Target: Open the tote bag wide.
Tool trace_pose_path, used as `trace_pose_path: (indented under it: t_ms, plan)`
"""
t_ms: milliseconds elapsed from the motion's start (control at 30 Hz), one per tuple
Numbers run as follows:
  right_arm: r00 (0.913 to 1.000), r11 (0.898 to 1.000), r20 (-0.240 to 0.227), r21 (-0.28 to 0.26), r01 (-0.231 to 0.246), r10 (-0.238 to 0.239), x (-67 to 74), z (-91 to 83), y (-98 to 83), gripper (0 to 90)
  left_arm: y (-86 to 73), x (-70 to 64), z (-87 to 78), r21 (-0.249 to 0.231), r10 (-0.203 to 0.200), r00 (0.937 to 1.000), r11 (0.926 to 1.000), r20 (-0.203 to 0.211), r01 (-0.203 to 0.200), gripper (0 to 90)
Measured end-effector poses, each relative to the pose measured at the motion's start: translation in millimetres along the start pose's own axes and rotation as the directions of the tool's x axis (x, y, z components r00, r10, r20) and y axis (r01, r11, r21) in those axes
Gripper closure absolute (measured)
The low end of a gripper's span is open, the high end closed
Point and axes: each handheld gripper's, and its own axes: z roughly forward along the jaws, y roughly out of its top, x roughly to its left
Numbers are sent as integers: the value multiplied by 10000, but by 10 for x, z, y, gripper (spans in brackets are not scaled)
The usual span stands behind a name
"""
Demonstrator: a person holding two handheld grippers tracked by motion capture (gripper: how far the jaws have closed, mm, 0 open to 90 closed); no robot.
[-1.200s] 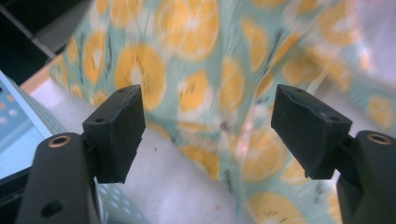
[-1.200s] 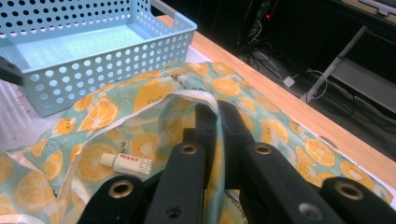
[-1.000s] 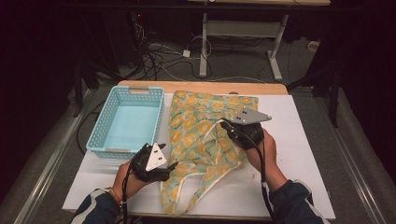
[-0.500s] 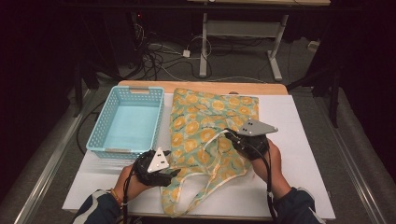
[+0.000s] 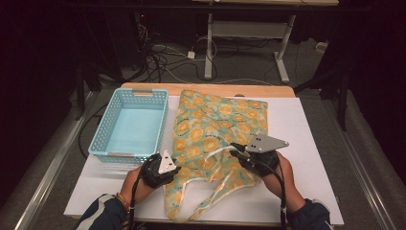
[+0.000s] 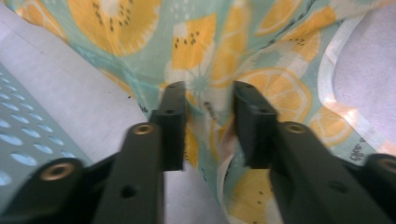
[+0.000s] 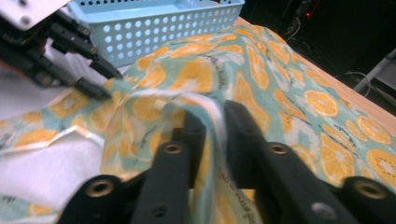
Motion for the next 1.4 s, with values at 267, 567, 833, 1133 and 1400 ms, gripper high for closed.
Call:
trace_pose_path:
  t_ms: [267,567,833,1133,1400]
  plan:
    - [9970,9968,-380,413,690,-675,103,-141,-186,522,-11,33,-108,-176,39,9999,9998,132,-37,810]
    - [9920,9895,-684,906,1124,-1064,183,-296,-563,303,-71,115,-242,-500,-203,9998,9985,75,207,837]
    - [9851,9714,-477,1650,1708,-1651,211,-143,-859,220,-248,232,-372,-794,-720,9974,9942,63,723,836]
    - [9904,9631,-866,2379,1258,-1080,99,64,-1027,175,-250,228,-351,-882,-612,9980,9941,179,626,836]
    - [9899,9689,-1172,2242,1051,-803,44,89,-1035,664,-264,202,-296,-689,-516,9982,9962,320,537,833]
